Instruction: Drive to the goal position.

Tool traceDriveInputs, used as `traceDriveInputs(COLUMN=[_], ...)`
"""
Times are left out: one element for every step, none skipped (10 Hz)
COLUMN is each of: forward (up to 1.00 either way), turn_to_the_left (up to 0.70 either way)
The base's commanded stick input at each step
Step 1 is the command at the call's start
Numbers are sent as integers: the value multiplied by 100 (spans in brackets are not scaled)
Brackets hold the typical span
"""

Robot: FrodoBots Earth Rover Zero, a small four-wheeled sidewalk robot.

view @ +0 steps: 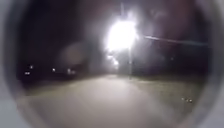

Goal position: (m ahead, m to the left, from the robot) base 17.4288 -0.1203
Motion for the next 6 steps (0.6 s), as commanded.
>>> traceDriveInputs(forward=[100, 100, 100, 100, 100, 100], turn_to_the_left=[0, 0, 0, 0, 0, 0])
